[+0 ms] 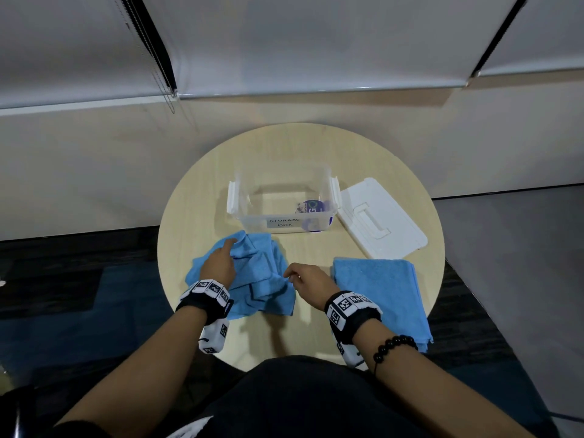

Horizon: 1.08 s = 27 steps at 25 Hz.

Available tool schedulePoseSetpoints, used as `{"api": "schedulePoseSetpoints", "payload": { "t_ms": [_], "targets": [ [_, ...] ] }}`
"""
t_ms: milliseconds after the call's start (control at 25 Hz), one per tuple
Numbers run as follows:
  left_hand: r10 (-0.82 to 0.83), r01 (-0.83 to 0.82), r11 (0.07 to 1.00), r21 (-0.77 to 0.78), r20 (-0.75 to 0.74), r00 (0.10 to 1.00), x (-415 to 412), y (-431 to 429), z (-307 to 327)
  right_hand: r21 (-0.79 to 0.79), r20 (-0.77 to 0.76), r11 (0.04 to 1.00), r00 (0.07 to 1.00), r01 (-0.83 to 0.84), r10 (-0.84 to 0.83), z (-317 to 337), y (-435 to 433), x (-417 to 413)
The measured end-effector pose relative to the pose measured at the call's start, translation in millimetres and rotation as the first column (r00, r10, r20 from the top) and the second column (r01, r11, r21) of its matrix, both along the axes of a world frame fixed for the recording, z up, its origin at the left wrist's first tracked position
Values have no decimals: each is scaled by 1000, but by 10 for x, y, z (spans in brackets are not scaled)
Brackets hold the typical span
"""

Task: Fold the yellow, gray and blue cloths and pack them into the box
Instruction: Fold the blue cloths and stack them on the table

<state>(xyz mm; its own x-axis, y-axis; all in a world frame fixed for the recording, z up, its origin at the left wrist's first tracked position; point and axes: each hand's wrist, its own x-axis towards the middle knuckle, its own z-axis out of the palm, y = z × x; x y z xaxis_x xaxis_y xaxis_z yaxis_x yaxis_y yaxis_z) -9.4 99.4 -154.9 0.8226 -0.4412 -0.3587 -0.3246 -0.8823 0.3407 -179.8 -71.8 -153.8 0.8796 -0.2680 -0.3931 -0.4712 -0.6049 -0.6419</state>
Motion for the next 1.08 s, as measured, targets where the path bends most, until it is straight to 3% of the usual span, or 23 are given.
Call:
{"api": "schedulePoseSetpoints", "payload": {
  "t_ms": [120,280,520,640,720,800,880,960,1080],
  "targets": [
    [-13,-6,986,169,109,994,35,-20,-39,27,-27,999,999,-24,24,58,72,62],
    [152,-167,982,88,164,975,-6,-83,-113,60,-34,998,999,-17,20,114,94,34],
    [81,-105,983,148,159,984,-76,-143,-137,60,-32,998,999,-12,14,122,57,-21],
    [143,-148,989,8,210,967,-76,-226,-16,77,-7,997,1000,18,-17,132,22,-51],
    [161,-119,977,-179,243,957,-59,-306,212,87,41,995,998,49,-53,183,0,-25],
    [108,-21,905,-425,181,978,-55,-405,544,207,130,973,983,100,-129,309,10,63],
    [-28,86,768,-635,101,995,-106,-479,928,387,203,911,950,144,-237,519,43,235],
    [-117,222,697,-682,197,973,-135,-541,1301,447,279,884,918,137,-283,732,31,435],
    [-150,341,683,-645,334,931,-91,-583,1675,466,390,873,852,144,-349,948,-34,584]
  ]
}}
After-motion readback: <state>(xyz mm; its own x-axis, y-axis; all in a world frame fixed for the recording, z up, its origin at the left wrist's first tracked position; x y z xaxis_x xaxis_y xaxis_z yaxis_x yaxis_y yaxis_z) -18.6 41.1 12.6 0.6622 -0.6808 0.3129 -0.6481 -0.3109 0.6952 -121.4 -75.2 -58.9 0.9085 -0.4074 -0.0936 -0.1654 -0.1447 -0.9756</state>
